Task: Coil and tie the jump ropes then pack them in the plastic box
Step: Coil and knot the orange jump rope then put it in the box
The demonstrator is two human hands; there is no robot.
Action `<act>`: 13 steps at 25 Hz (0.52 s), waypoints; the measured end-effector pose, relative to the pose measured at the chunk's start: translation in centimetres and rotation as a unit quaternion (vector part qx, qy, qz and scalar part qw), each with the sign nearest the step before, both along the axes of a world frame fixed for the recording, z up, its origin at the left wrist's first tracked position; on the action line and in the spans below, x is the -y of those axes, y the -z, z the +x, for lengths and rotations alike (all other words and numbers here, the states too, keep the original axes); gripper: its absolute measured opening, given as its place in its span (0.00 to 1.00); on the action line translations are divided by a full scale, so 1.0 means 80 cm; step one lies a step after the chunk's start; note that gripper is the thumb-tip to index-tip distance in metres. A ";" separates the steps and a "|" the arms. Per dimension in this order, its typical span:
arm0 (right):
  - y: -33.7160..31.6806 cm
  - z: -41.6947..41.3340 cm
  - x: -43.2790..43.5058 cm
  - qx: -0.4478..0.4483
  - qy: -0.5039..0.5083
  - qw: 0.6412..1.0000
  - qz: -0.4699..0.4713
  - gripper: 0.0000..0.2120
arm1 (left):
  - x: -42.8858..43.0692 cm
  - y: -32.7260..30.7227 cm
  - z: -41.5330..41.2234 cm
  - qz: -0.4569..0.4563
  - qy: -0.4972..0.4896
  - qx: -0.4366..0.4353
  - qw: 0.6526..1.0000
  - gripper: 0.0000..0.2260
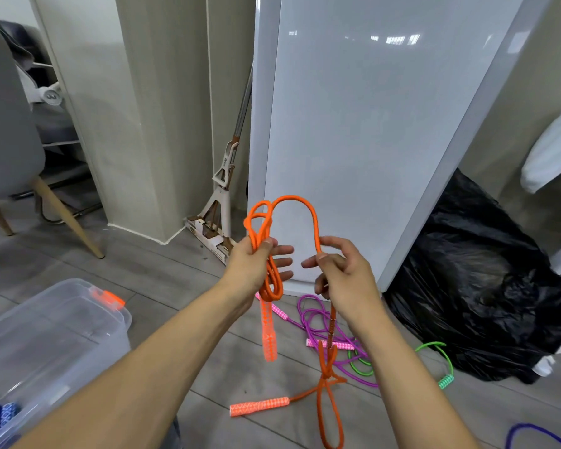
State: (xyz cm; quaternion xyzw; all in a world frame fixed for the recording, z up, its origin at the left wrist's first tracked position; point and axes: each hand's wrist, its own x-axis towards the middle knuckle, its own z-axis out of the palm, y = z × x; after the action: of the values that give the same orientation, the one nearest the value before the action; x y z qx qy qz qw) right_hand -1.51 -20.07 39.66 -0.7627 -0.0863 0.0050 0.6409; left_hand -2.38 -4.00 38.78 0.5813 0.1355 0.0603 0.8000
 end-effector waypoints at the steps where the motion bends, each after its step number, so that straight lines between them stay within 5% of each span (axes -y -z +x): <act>1: 0.001 -0.002 -0.004 -0.004 0.000 1.000 0.003 0.07 | 0.006 -0.002 -0.003 0.003 0.017 0.008 1.000 0.10; 8: 0.000 -0.005 -0.015 -0.029 -0.028 0.999 -0.025 0.02 | 0.023 0.003 -0.008 0.028 0.109 0.020 0.994 0.11; 13: 0.003 -0.007 -0.010 -0.092 -0.083 0.992 0.003 0.04 | 0.021 0.000 -0.006 0.111 0.054 0.028 0.992 0.08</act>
State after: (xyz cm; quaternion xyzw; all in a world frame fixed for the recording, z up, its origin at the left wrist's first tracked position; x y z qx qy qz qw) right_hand -2.09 -19.27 39.39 -0.7475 -0.0903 0.1280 0.6456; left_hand -2.83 -5.72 38.79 0.6711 0.0744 0.0481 0.7361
